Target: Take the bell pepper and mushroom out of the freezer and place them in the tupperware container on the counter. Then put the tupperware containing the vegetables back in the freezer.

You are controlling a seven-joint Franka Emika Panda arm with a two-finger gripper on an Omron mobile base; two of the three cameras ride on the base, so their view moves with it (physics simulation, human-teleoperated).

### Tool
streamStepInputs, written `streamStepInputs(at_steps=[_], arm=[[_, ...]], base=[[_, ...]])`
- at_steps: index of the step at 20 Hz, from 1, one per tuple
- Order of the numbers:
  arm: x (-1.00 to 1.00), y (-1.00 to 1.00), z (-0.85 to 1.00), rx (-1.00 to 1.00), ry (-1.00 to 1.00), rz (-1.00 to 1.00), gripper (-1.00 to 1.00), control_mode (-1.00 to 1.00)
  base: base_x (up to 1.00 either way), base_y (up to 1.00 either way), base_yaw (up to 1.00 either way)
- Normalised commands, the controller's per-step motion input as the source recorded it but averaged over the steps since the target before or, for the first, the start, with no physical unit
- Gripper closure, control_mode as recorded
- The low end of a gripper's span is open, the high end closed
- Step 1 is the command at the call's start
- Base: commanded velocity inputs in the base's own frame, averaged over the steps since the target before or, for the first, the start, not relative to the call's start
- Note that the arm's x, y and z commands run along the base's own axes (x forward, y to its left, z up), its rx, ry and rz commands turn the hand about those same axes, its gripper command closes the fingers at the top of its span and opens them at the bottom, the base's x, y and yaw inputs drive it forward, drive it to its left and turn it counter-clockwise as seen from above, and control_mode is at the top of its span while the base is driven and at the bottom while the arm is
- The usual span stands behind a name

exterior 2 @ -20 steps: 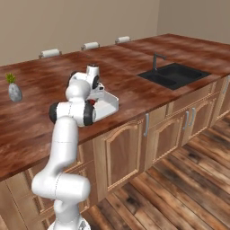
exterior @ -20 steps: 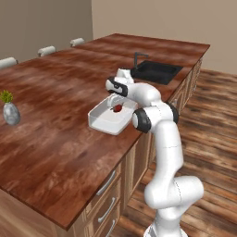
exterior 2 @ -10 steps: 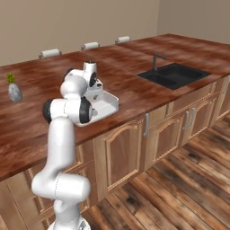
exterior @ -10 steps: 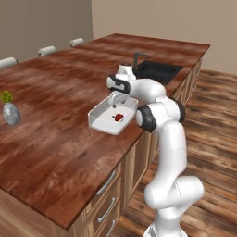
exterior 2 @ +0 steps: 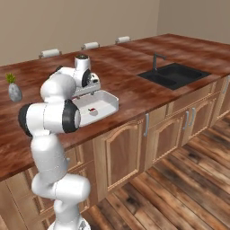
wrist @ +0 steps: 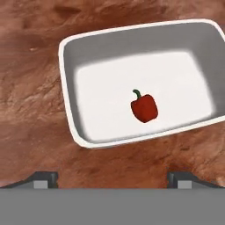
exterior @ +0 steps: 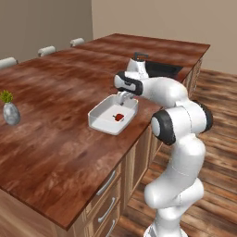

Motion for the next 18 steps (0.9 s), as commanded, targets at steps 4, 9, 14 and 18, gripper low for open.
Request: streamStepInputs(at_steps=[4,9,14,18], arm=[[-1.00,-0.28,0.87,0.01,-0.15,0.00,-1.00,-1.00],[-1.00,-0.25,0.80,0.05,-0.06,-0.02,-1.00,-1.00],[-1.00,-0.10,0.67,0.08,0.03,-0.13,-1.00,-1.00],[-1.00,0.00,0.50,0.02,0.18,-0.14,-1.00,-1.00]], base=[[0.00,0.00,0.00],[0.00,0.00,0.00],[0.00,0.00,0.00],[0.00,0.00,0.00]])
